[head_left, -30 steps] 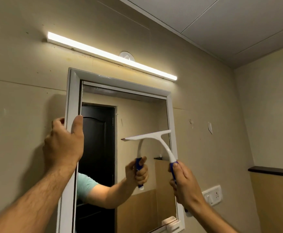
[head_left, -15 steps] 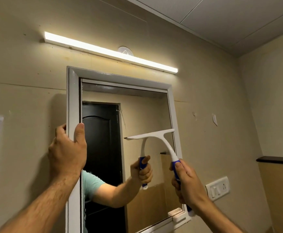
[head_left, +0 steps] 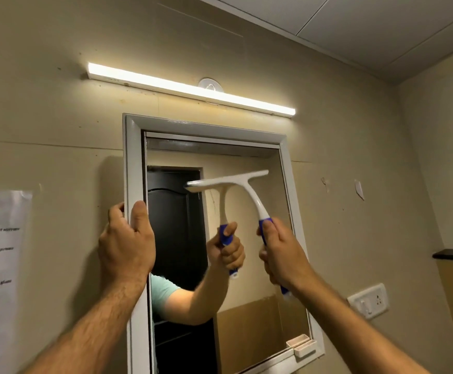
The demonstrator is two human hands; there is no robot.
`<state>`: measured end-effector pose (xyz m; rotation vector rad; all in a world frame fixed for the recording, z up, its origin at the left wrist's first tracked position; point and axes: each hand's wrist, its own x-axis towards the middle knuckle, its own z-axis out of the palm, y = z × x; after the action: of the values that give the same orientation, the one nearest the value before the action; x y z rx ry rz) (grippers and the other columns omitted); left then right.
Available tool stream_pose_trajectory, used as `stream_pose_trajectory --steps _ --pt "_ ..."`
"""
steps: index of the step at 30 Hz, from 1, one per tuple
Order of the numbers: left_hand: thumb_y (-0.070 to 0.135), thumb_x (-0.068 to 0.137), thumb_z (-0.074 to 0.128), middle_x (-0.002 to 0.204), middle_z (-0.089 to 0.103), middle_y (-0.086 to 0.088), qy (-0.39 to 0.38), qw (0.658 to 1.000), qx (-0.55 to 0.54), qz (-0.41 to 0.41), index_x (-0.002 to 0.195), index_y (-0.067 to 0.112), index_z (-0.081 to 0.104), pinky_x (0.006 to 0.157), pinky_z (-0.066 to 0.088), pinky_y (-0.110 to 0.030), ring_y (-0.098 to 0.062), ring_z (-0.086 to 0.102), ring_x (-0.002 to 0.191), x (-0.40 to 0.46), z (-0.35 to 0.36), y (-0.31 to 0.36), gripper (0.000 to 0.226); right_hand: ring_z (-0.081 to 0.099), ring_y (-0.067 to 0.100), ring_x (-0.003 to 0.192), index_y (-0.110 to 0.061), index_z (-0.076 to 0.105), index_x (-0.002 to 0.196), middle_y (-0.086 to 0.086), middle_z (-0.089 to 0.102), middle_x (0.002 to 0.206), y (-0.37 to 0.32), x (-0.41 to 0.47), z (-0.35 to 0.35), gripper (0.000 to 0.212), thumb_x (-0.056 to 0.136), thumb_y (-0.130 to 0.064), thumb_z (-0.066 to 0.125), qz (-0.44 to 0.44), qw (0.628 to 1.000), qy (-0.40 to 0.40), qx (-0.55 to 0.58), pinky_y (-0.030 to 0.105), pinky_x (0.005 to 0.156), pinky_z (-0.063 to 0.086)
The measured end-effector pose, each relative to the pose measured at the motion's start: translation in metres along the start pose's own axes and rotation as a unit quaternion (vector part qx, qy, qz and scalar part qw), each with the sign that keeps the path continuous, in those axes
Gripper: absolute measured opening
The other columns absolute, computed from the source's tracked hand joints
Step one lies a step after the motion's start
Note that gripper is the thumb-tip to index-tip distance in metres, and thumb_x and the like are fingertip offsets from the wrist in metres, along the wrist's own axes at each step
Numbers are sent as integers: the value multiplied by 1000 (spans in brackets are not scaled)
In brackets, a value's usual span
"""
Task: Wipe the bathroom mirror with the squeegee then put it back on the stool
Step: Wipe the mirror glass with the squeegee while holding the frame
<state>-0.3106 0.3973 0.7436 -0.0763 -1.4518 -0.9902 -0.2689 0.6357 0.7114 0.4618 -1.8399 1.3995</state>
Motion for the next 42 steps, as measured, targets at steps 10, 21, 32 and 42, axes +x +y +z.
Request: stream_pose_trajectory --steps 10,21,32,42 --pt "52 91 43 97 65 -14 -2 1000 13 2 119 12 50 64 40 -33 -27 56 78 -3 0 -1 49 48 8 56 -24 56 92 -1 52 70 40 -35 -19 22 100 -36 39 -4 999 25 -36 14 48 42" --pt "58 92 39 110 62 -21 7 999 48 19 125 11 49 73 46 -43 -41 57 94 -6 0 -7 59 44 15 59 -18 54 94 4 48 70 79 -67 -18 25 102 -33 35 77 996 34 -8 24 49 39" --pt "68 90 31 114 61 -20 4 998 54 18 129 12 44 76 46 -45 -41 57 98 -17 -3 -15 70 42 14 56 -19 53 93 1 47 67 58 -61 -23 25 103 -34 35 63 998 26 -9 25 48 38" --pt "66 91 31 104 64 -21 3 997 70 29 120 10 48 70 45 -44 -43 57 89 -19 -4 -19 65 44 13 61 -23 56 96 2 50 70 124 -129 -27 22 102 -34 38 134 991 -15 -19 27 55 40"
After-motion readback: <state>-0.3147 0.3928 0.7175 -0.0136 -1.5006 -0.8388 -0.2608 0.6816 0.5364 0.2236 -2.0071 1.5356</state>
